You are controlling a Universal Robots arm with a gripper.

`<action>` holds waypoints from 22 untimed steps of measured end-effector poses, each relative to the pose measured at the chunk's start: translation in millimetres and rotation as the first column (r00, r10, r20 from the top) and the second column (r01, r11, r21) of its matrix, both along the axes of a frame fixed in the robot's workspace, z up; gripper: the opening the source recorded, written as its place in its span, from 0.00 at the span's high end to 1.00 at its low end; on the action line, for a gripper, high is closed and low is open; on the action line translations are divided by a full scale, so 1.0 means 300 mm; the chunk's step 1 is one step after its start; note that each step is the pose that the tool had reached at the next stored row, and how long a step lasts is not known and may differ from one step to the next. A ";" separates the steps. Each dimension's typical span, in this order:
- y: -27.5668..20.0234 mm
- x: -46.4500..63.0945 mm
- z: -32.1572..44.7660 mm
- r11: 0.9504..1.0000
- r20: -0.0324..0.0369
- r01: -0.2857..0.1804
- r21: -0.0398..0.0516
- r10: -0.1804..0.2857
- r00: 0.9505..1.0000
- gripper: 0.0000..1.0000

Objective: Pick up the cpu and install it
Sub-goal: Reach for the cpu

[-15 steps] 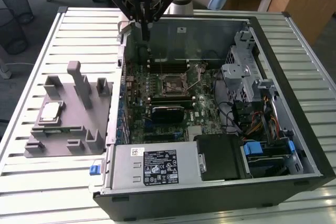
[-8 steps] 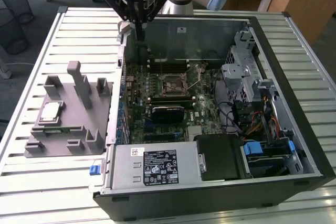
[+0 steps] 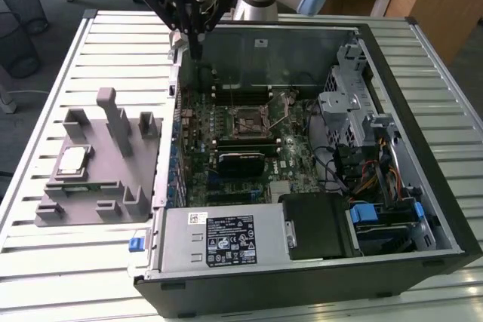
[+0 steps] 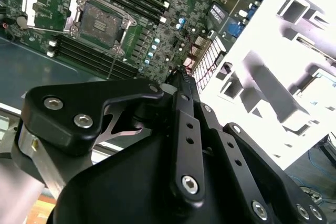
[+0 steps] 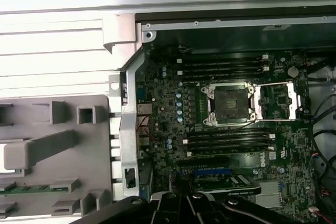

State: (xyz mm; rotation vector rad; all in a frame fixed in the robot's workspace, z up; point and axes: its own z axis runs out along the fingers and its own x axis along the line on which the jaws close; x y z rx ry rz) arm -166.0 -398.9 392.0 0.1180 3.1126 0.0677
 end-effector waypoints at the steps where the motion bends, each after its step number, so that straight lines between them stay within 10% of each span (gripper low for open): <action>1: 0.000 -0.004 0.000 1.000 0.000 0.000 0.000 0.000 1.000 0.89; 22: 0.000 -0.096 -0.009 1.000 -0.001 0.000 0.000 0.000 1.000 0.89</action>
